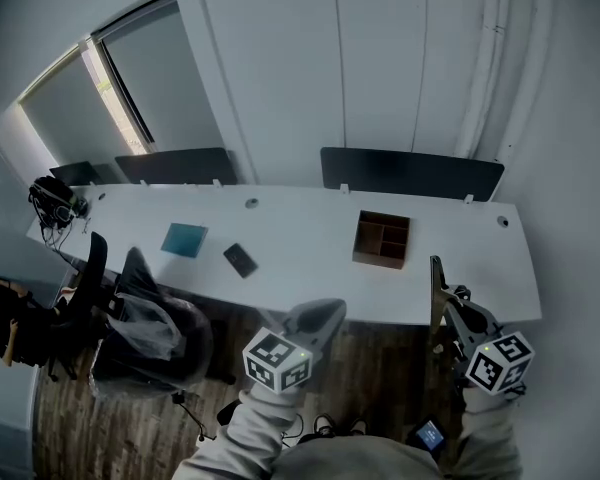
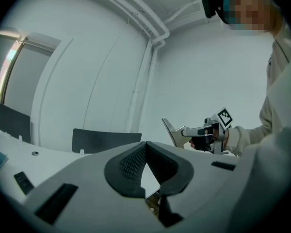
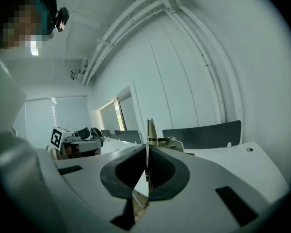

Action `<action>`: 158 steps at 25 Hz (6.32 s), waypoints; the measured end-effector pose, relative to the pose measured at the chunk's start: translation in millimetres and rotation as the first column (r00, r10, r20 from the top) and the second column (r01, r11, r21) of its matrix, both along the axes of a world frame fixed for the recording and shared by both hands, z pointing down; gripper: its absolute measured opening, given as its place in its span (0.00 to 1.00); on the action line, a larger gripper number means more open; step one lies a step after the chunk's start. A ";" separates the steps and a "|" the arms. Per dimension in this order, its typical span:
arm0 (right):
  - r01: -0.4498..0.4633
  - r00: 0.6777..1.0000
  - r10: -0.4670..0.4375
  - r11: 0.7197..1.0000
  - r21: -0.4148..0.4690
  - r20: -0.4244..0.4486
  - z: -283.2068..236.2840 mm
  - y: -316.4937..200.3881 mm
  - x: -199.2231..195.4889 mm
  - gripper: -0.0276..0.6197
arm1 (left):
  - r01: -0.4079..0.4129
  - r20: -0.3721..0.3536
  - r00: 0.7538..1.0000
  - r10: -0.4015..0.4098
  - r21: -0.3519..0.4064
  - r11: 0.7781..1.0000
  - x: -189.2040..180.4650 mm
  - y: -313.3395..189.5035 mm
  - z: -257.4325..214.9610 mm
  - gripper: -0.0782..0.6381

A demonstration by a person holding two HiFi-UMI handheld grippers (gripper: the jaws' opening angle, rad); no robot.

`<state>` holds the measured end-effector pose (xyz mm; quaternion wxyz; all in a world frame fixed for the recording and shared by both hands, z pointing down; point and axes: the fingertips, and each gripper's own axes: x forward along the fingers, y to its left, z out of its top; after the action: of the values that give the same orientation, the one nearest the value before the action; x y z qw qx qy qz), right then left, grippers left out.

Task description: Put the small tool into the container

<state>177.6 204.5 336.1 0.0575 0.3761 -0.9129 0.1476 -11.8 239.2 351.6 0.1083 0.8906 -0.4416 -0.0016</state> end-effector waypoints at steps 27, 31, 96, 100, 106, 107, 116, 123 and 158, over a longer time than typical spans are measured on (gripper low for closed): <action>-0.018 0.999 0.019 1.000 -0.023 0.030 27.9 5.7 63.1 0.08 | 0.014 0.017 1.000 -0.015 0.023 1.000 59.4 -21.0 10.5 0.11; -0.043 0.998 0.043 0.999 -0.001 0.049 17.6 2.8 81.4 0.08 | -0.002 0.016 1.000 0.001 0.057 0.998 66.7 -33.9 -5.3 0.11; -0.138 0.983 0.109 0.967 -0.213 -0.145 87.1 -406.9 -44.7 0.08 | -0.170 0.001 0.985 0.171 -0.125 0.977 -86.2 -445.0 116.3 0.11; -0.100 0.981 0.061 0.973 -0.208 -0.185 90.9 -411.0 -46.8 0.08 | -0.163 0.014 0.986 0.167 -0.146 0.976 -84.9 -445.8 121.7 0.11; -0.017 0.991 -0.009 0.981 -0.194 -0.131 86.8 -425.6 -49.9 0.08 | -0.116 0.021 0.992 0.121 -0.158 0.981 -81.8 -449.7 122.0 0.11; 0.000 0.992 -0.024 0.982 -0.189 -0.126 85.6 -426.6 -51.5 0.08 | -0.102 0.012 0.994 0.105 -0.165 0.981 -82.9 -448.3 120.9 0.11; 0.071 0.988 -0.093 0.983 -0.170 -0.127 89.3 -432.7 -52.7 0.08 | -0.129 0.075 0.987 0.142 -0.149 0.980 -52.1 -432.8 111.8 0.11; 0.112 0.986 -0.130 0.980 -0.162 -0.109 83.8 -433.4 -60.6 0.08 | -0.136 0.188 0.969 0.162 -0.145 0.980 -37.7 -426.5 116.6 0.11; 0.199 0.930 -0.256 0.954 -0.223 -0.265 138.3 -427.4 -102.6 0.08 | -0.203 0.012 0.978 0.208 -0.170 0.964 -48.7 -406.6 122.2 0.11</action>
<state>75.0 -222.9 474.4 0.2437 0.2777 -0.9135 0.1703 -60.5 -167.4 473.8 0.1761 0.9192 -0.3471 0.0602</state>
